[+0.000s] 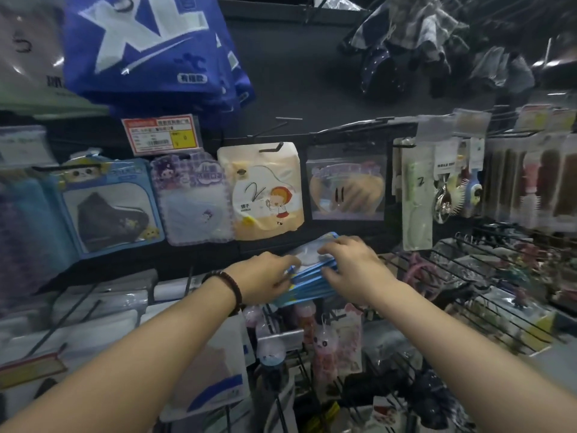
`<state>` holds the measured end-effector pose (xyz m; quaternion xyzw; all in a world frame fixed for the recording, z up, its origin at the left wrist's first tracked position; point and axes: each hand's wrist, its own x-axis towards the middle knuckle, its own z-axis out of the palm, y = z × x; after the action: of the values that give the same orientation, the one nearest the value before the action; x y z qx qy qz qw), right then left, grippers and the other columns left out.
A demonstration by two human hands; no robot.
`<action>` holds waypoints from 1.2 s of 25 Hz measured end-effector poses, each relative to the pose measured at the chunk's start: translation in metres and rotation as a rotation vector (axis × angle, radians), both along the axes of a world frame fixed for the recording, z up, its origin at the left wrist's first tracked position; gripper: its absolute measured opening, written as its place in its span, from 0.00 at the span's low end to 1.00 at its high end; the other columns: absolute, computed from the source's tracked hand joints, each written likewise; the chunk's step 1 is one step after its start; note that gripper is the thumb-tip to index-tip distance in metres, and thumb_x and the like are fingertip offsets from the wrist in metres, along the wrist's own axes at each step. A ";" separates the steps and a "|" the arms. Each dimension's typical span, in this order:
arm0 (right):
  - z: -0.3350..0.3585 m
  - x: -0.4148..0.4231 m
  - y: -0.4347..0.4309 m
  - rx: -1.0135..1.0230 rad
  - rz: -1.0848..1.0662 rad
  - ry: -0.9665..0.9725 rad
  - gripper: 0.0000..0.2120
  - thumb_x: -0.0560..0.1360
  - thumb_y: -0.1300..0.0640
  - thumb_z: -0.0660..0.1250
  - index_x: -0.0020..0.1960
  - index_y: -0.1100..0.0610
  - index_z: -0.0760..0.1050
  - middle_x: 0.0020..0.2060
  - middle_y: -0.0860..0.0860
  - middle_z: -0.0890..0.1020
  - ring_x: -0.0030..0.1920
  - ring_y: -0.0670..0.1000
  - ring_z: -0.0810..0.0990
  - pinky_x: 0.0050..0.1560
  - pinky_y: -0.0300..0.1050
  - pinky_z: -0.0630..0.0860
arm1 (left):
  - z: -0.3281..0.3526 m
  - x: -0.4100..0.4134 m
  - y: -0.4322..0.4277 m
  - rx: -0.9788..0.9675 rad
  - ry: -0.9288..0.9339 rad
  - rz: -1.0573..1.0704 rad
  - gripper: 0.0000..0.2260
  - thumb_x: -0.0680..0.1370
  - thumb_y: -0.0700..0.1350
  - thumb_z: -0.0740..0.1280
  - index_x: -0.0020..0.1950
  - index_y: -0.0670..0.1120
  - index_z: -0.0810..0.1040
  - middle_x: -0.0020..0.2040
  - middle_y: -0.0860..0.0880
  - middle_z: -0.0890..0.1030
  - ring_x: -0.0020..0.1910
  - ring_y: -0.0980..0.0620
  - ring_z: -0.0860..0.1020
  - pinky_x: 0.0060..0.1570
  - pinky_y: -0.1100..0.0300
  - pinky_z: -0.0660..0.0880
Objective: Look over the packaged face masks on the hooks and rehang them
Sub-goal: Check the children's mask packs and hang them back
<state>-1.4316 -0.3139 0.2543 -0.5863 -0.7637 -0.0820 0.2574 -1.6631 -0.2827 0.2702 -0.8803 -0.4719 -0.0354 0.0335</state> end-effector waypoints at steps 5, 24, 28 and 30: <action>0.001 -0.001 0.000 -0.001 -0.006 -0.018 0.19 0.82 0.44 0.68 0.71 0.49 0.78 0.68 0.52 0.78 0.71 0.57 0.72 0.71 0.55 0.72 | 0.009 0.002 -0.004 0.049 0.124 0.007 0.23 0.85 0.44 0.62 0.79 0.56 0.65 0.52 0.47 0.79 0.47 0.42 0.80 0.44 0.49 0.77; -0.001 0.004 0.001 0.534 0.128 0.169 0.09 0.75 0.63 0.76 0.52 0.53 0.90 0.45 0.51 0.89 0.46 0.57 0.83 0.44 0.57 0.84 | 0.011 -0.031 -0.017 0.759 -0.078 -0.252 0.10 0.81 0.52 0.69 0.56 0.47 0.80 0.40 0.50 0.84 0.33 0.45 0.83 0.27 0.51 0.80; -0.007 0.000 -0.012 0.701 0.213 0.203 0.09 0.78 0.58 0.74 0.56 0.52 0.90 0.45 0.49 0.87 0.44 0.55 0.82 0.41 0.51 0.82 | 0.027 -0.044 -0.036 0.821 -0.216 -0.244 0.17 0.78 0.37 0.77 0.65 0.49 0.84 0.50 0.48 0.89 0.44 0.46 0.88 0.39 0.50 0.86; -0.007 -0.004 -0.026 0.707 0.340 0.254 0.10 0.80 0.49 0.74 0.55 0.52 0.90 0.44 0.48 0.87 0.43 0.53 0.82 0.42 0.49 0.80 | 0.031 -0.054 -0.049 0.852 -0.321 -0.280 0.19 0.76 0.34 0.78 0.64 0.47 0.86 0.54 0.47 0.89 0.49 0.47 0.89 0.45 0.50 0.87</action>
<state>-1.4355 -0.3397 0.2474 -0.3328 -0.7367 -0.2223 0.5451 -1.7175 -0.3320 0.3015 -0.8266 -0.2913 -0.3657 0.3132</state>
